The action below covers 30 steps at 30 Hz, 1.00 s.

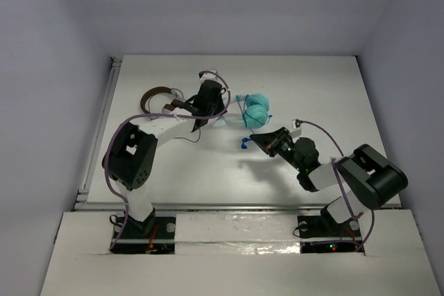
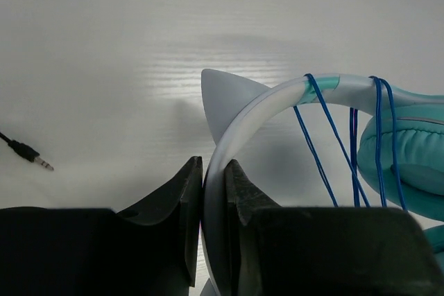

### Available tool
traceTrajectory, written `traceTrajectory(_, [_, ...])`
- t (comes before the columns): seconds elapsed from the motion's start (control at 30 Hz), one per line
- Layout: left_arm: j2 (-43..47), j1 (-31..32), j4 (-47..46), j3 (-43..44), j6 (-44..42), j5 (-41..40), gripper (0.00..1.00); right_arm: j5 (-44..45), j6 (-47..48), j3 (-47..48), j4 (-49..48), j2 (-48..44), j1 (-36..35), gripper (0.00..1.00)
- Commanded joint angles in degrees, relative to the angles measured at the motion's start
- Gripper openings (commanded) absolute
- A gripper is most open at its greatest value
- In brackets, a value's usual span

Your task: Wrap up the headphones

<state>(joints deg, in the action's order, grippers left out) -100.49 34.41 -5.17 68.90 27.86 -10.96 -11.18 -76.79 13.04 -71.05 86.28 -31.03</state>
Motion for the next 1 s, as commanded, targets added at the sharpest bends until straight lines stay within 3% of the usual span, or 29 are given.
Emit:
traceTrajectory(0.0, [0.21, -2.77, -16.79, -2.53, 8.26, -4.68, 0.0, 0.46, -0.73, 0.22, -9.02, 2.74, -0.88, 0.0])
traceTrajectory(0.23, [-3.39, -1.63, -19.88, -5.45, 7.48, -8.28, 0.0, -4.2, -3.88, 5.24, -13.76, 10.48, -0.88, 0.0])
traceTrajectory(0.47, [-5.16, 3.81, -21.11, -7.81, 6.07, -12.68, 0.0, -4.38, -9.95, 6.39, -23.95, 14.18, -0.88, 0.0])
traceTrajectory(0.67, [-5.6, 4.35, -21.99, -10.98, 8.27, -11.72, 0.0, 0.1, -16.8, 5.51, -32.21, 16.1, -0.88, 0.0])
traceTrajectory(0.97, [-3.93, 6.63, -24.27, -16.61, 8.97, -12.07, 0.0, 11.18, -24.18, 7.08, -32.4, 15.32, -0.88, 0.0])
